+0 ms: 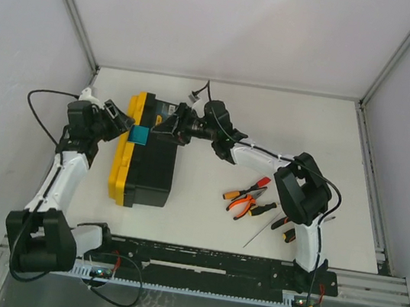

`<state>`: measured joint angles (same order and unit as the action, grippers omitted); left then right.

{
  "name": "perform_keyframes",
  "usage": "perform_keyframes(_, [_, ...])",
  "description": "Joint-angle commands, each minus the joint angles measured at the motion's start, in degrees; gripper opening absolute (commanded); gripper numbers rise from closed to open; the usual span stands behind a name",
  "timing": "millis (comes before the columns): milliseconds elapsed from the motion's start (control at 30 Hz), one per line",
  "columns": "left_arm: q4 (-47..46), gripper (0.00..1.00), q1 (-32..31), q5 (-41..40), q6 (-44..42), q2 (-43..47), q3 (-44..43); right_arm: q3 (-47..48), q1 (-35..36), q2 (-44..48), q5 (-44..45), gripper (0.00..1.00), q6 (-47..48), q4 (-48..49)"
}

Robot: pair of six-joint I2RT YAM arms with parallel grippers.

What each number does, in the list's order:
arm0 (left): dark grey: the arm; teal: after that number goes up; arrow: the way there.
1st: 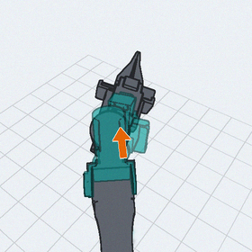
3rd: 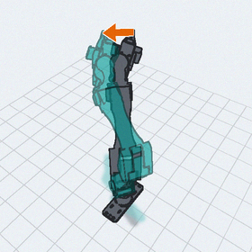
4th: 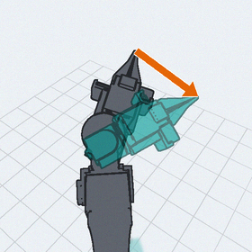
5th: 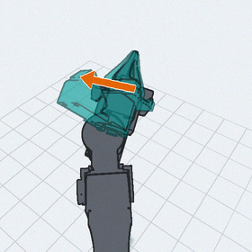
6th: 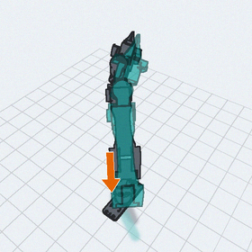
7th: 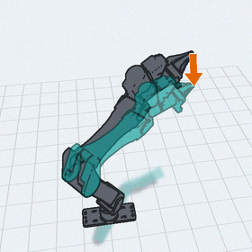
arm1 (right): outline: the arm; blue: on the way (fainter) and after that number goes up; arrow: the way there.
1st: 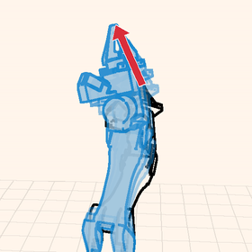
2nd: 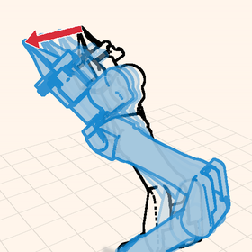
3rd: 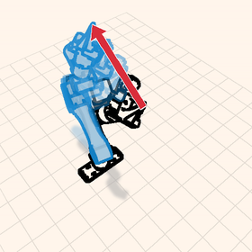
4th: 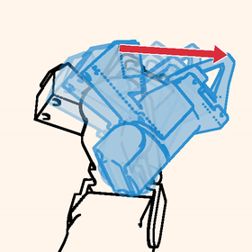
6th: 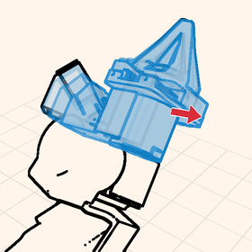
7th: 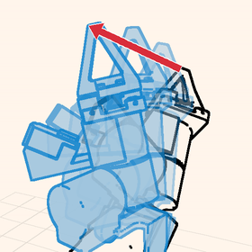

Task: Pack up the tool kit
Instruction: Open the toolbox at the center of the board.

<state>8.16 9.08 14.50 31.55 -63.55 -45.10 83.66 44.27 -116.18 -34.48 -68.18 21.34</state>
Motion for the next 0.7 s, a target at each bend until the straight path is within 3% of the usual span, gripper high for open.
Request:
perform_keyframes(0, [-4.68, 0.58, 0.25, 6.39, 0.66, -2.83, -0.69, 4.57, 0.97, -1.85, 0.90, 0.52, -1.50, 2.62])
perform_keyframes(100, [-5.77, 0.45, -0.06, 8.18, 0.59, -3.83, 0.83, 4.86, 1.04, -3.67, -0.06, 0.51, -4.83, 5.43])
perform_keyframes(233, [-6.38, 0.35, -1.58, 8.18, 0.65, -2.60, 2.51, 4.65, 1.21, -3.71, 1.43, 0.51, -3.96, 2.03])
perform_keyframes(467, [-6.14, 0.32, -4.36, 6.52, 0.47, -1.02, 4.75, 2.91, 1.52, -3.50, 1.34, 0.49, -5.36, 2.94])
perform_keyframes(667, [-5.67, 0.28, -9.34, 4.65, 0.35, 1.20, 6.60, 2.22, 1.71, -4.68, -1.80, 0.38, -10.27, 11.47])
